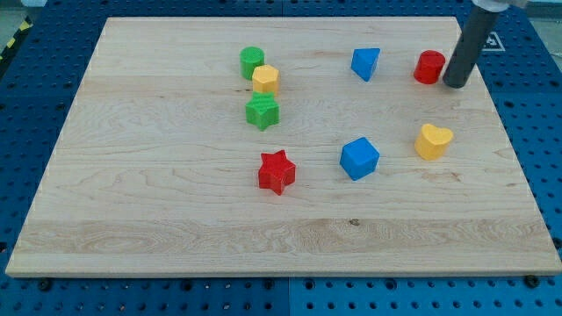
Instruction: Move the red circle towards the yellow hexagon
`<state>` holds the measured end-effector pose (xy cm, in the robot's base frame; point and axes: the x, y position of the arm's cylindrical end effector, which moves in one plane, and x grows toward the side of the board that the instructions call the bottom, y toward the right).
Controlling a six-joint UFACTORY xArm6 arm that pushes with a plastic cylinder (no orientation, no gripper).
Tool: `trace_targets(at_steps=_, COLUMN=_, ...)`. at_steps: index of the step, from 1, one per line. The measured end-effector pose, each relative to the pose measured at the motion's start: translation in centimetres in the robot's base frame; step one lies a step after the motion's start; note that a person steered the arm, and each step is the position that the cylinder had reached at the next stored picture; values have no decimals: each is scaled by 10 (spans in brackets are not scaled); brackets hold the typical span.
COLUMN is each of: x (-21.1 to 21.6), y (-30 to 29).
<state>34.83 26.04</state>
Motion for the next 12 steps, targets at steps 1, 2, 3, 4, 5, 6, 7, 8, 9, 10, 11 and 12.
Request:
trace_targets(at_steps=1, x=-22, y=28)
trace_targets(at_steps=2, x=-39, y=28)
trace_targets(at_steps=3, x=-39, y=21)
trace_targets(at_steps=4, x=-37, y=2)
trace_targets(at_steps=5, x=-27, y=-14)
trace_targets(at_steps=6, x=-20, y=-24)
trace_targets(at_steps=7, x=-20, y=-46)
trace_targets(at_steps=8, x=-20, y=-75)
trace_targets(at_steps=9, x=-20, y=-93)
trace_targets(at_steps=10, x=-20, y=-109)
trace_targets(at_steps=11, x=-20, y=-116)
trace_targets(at_steps=12, x=-20, y=-120)
